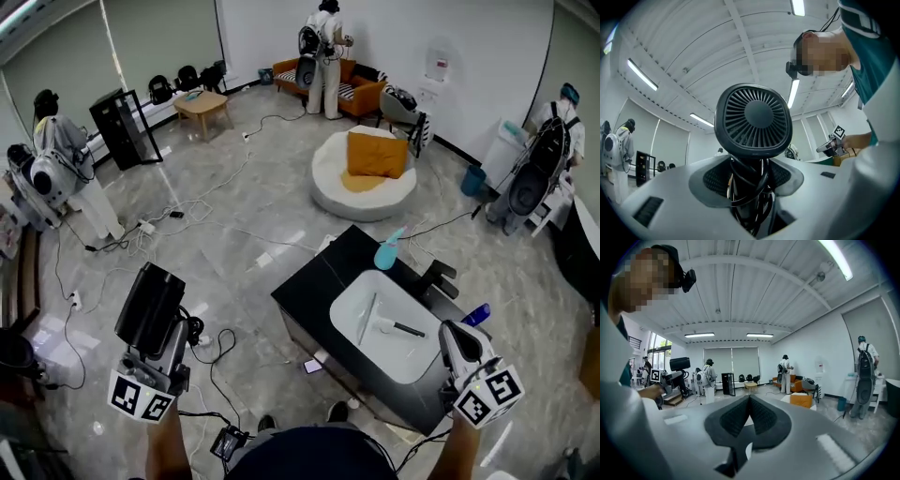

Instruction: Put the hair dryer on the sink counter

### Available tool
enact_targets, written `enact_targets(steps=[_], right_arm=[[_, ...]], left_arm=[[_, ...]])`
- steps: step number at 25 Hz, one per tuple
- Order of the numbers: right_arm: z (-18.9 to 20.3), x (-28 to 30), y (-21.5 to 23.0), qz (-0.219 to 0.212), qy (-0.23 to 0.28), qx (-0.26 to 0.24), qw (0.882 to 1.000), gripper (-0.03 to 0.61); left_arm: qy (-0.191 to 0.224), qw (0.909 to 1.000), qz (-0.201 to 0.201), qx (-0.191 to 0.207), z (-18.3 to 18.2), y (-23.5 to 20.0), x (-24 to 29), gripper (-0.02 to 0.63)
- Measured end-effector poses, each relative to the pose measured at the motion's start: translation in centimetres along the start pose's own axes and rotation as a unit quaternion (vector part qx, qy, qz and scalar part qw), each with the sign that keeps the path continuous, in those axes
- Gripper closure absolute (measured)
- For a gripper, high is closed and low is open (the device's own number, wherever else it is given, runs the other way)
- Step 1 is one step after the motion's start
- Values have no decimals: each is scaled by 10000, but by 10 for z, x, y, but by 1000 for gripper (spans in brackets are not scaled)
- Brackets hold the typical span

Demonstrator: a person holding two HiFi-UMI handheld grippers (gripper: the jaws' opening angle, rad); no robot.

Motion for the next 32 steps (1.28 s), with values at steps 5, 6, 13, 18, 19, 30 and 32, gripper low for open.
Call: enact_targets(steps=[5, 6, 13, 18, 19, 30, 32], right_arm=[[12, 61, 21, -697, -230, 82, 9973, 568], [12, 70, 23, -825, -261, 85, 9962, 568], [13, 110, 35, -1232, -365, 160, 9916, 568], [36, 129, 56, -1052, -688, 279, 9917, 568], [45, 136, 59, -974, -793, 377, 9914, 568], [69, 199, 18, -752, -1120, 823, 9874, 568], [70, 206, 18, -684, -1070, 876, 9880, 568]], left_arm=[[-440, 9983, -369, 115, 21, 26, 17, 403], [-531, 9976, -423, 139, 23, 31, 19, 403], [-583, 9954, -759, -104, 33, 27, 36, 403], [-518, 9958, -700, -274, 49, 24, 58, 403], [-606, 9957, -645, -281, 58, 22, 63, 403], [-810, 9909, 32, -1074, 127, -59, 128, 403], [-822, 9912, 167, -1027, 133, -67, 140, 403]])
Point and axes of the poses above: the fingertips, and each gripper's own axes: x forward along the fingers, y to its right, z out of its underside, the point moved 8 cm from there along -x, backward along the fingers, and after that the axes turned 10 degrees about z, right-handed, at the moved point
